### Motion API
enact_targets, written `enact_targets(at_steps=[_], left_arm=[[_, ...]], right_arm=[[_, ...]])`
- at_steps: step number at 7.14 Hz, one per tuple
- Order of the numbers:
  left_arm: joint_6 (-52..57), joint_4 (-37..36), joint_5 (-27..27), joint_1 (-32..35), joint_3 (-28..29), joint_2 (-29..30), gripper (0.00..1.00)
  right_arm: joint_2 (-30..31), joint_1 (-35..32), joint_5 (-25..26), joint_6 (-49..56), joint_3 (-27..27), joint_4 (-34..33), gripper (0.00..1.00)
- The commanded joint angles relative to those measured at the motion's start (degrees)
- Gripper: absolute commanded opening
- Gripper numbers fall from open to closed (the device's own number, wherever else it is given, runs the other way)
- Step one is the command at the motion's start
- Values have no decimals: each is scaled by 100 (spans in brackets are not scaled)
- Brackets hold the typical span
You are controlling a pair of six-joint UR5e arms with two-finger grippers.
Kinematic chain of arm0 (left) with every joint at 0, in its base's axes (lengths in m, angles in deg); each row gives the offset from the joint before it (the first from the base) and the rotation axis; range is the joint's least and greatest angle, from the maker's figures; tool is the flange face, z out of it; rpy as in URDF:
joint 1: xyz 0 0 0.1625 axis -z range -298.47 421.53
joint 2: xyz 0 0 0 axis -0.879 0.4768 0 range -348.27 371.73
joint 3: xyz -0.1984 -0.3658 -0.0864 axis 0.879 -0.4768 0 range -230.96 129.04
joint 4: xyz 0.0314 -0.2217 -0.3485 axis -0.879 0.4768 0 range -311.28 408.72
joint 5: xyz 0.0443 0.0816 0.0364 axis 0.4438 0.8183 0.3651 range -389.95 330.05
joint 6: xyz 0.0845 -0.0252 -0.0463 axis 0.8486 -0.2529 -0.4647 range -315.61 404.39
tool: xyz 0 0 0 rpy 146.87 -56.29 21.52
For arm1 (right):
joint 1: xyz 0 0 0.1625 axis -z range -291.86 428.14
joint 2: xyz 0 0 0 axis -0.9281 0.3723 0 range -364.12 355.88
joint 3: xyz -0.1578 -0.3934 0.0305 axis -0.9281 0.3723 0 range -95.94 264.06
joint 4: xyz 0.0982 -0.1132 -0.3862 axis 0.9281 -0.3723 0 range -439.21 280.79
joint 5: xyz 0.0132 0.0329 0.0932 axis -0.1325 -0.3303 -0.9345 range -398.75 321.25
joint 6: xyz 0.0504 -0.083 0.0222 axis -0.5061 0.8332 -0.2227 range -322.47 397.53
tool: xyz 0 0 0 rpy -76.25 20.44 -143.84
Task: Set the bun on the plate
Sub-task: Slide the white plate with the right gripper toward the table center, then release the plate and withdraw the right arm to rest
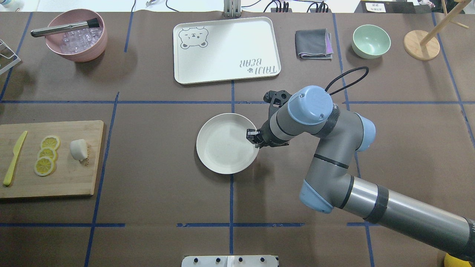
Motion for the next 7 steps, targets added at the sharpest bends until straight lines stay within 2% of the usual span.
enact_targets(at_steps=[1,2,4,5,6,7], left_arm=[[23,1,0,0,-10,-12,100],[41,9,-9,-9,-10,-12,100],[-11,18,-9,-26,-71,84,100],[-38,53,-26,-70,-10,354,100],[-29,88,-9,-70,25,348,100],[-38,167,-35,-79,43,409,100]], right_arm=[[-96,72,142,-173,-61,-39,99],[-131,72,256,-173,-70,-66,100],[-141,-407,153,123,-358,-747,100],[-88,-794,-22,926,-569,-1352,100],[-61,-1355,-355,1770,-606,-1871,100],[209,-1952,-715,2761,-623,-2094,100]])
